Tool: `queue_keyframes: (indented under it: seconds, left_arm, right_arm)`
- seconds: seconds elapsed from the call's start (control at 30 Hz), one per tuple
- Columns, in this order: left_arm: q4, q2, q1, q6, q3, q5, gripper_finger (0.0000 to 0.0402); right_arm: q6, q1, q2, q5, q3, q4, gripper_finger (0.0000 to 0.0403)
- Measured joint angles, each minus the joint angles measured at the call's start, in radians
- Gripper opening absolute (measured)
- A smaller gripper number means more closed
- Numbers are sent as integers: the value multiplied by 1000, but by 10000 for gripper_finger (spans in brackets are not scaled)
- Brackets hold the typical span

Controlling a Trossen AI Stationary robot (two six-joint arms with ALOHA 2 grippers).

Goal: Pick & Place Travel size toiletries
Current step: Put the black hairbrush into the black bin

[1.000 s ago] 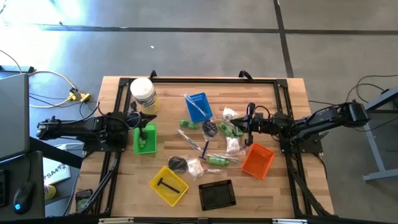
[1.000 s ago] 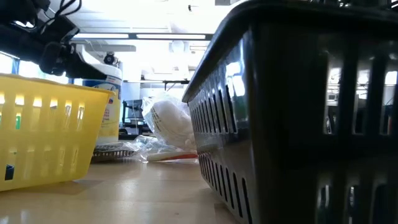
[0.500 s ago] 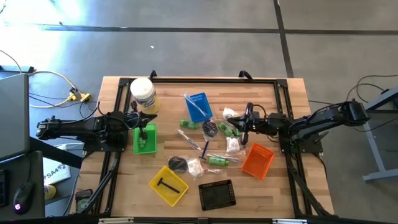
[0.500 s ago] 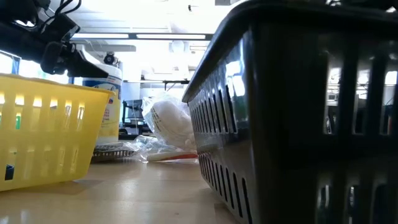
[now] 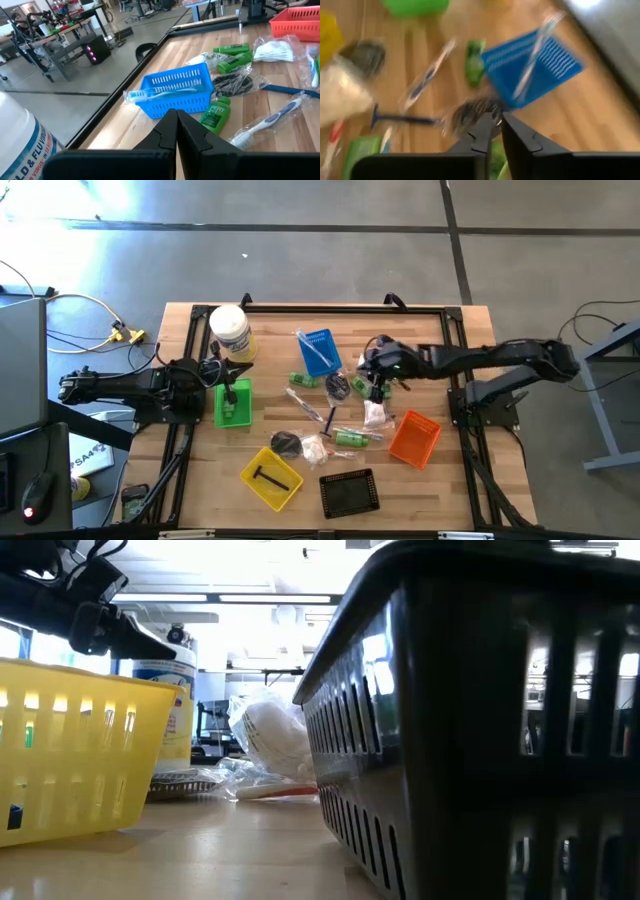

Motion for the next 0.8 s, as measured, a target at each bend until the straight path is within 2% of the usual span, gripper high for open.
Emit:
queue_keyframes:
  seconds: [0.07, 0.27, 0.43, 0.53, 0.8]
  left_arm:
    - [0, 0, 0, 0, 0, 0, 0]
    - [0, 0, 0, 0, 0, 0, 0]
    - [-7, 0, 0, -8, 0, 0, 0]
    - [-29, 0, 0, -10, 0, 0, 0]
    - [-48, 0, 0, -10, 0, 0, 0]
  right_arm:
    - [-32, -12, 73, -32, 48, -29, 66]
    - [-167, -24, 262, -41, 116, -23, 143]
    - [-209, -15, 351, -96, 131, -28, 192]
    - [-210, -11, 372, -144, 132, -27, 208]
    - [-228, 7, 448, -127, 132, -9, 212]
